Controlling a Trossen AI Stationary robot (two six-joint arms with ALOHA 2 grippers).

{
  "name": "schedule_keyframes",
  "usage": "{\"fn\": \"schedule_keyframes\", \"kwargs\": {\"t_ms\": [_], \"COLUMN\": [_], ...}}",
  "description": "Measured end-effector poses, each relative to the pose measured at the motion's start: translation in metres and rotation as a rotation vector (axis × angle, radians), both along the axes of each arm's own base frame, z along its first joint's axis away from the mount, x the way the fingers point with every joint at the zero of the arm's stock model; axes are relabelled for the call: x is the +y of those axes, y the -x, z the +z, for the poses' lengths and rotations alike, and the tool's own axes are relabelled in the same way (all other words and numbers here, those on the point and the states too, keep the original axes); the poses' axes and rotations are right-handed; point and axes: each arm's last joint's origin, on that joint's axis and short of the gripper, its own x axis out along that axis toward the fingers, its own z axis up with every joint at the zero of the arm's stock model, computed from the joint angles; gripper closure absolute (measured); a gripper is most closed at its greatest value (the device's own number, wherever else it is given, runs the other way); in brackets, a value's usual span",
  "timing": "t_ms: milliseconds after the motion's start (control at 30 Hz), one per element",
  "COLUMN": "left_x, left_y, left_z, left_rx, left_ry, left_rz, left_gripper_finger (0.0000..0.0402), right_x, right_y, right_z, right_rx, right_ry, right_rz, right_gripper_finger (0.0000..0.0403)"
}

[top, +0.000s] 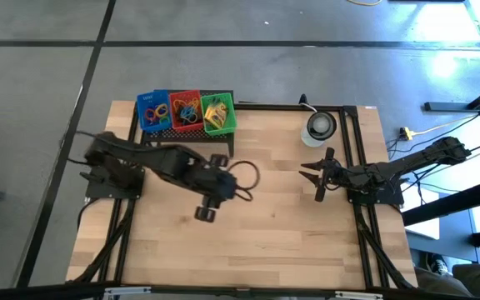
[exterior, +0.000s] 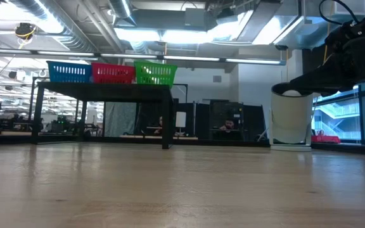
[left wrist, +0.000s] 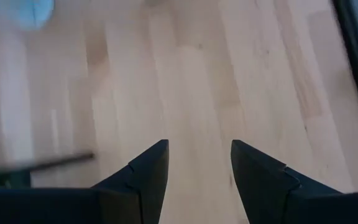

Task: Pick & Place Office Desk Supplies
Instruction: Return to Home Position

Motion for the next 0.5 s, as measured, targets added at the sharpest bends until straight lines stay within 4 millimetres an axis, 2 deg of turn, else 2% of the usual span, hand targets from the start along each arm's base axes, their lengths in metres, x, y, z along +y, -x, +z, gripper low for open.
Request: {"fn": "schedule_keyframes", "kwargs": {"t_ms": [267, 500], "left_x": [0.020, 0.039], "left_y": [0.075, 0.126], "left_z": [-0.047, -0.088], "left_rx": [-0.156, -0.528], "left_ry": [0.185, 0.320], "left_rz": [0.202, 0.324], "left_gripper_finger": [0.0233, 0.0233], "right_x": [0.000, 0.000], "right_y": [0.000, 0.000], "right_z": [0.000, 0.000], "right_rx": [-0.001, -0.001], "right_ry": [0.000, 0.000], "right_rz": [0.000, 0.000], "right_gripper_finger": [0.0280, 0.0280]}}
